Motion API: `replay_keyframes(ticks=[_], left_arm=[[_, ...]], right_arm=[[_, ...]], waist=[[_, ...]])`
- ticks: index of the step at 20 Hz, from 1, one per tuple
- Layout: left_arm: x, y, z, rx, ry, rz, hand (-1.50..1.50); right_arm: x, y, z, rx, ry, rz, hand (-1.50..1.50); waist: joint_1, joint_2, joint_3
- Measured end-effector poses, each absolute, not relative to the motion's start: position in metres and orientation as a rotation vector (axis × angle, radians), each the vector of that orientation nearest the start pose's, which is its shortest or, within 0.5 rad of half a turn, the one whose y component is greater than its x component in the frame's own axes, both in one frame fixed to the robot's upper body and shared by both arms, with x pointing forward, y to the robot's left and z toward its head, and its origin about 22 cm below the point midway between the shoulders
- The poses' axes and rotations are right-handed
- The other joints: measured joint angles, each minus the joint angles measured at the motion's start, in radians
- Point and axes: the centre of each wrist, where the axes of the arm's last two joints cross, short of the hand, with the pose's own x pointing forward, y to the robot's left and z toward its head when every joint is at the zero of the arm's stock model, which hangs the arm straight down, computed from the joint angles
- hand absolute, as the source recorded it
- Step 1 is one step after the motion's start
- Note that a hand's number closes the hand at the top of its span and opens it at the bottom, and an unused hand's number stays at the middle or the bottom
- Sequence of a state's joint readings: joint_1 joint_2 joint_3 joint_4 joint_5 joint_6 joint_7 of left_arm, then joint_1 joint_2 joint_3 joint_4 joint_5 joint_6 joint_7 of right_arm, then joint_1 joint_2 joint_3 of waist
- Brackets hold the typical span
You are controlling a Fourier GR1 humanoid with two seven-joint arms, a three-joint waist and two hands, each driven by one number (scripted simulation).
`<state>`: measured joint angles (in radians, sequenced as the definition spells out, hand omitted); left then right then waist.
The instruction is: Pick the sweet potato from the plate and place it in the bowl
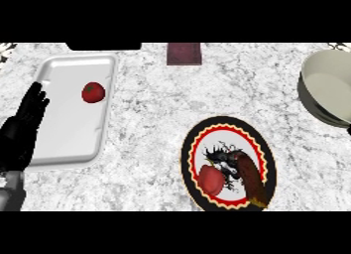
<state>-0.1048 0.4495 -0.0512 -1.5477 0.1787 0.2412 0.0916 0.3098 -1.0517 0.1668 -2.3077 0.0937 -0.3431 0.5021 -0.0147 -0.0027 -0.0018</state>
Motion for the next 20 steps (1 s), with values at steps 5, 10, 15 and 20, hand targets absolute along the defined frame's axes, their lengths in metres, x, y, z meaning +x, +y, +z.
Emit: replay_keyframes(ticks=[5, 10, 15, 20], left_arm=[[0.272, 0.303, 0.060, 0.319, -1.570, -0.078, 0.00], [0.280, 0.298, 0.062, 0.302, -1.580, -0.090, 0.00], [0.285, 0.297, 0.058, 0.297, -1.579, -0.101, 0.00], [0.289, 0.300, 0.062, 0.301, -1.584, -0.105, 0.00]], right_arm=[[0.169, -0.281, 0.198, -0.728, -1.344, 0.769, -1.50], [0.187, -0.279, 0.204, -0.703, -1.164, 0.929, -1.50], [0.211, -0.274, 0.194, -0.641, -1.000, 1.037, -1.50], [0.237, -0.255, 0.180, -0.548, -0.892, 1.122, -1.50]], waist=[[0.026, 0.005, 0.000], [0.048, 0.011, 0.000], [0.059, 0.014, 0.000], [0.058, 0.012, 0.000]])
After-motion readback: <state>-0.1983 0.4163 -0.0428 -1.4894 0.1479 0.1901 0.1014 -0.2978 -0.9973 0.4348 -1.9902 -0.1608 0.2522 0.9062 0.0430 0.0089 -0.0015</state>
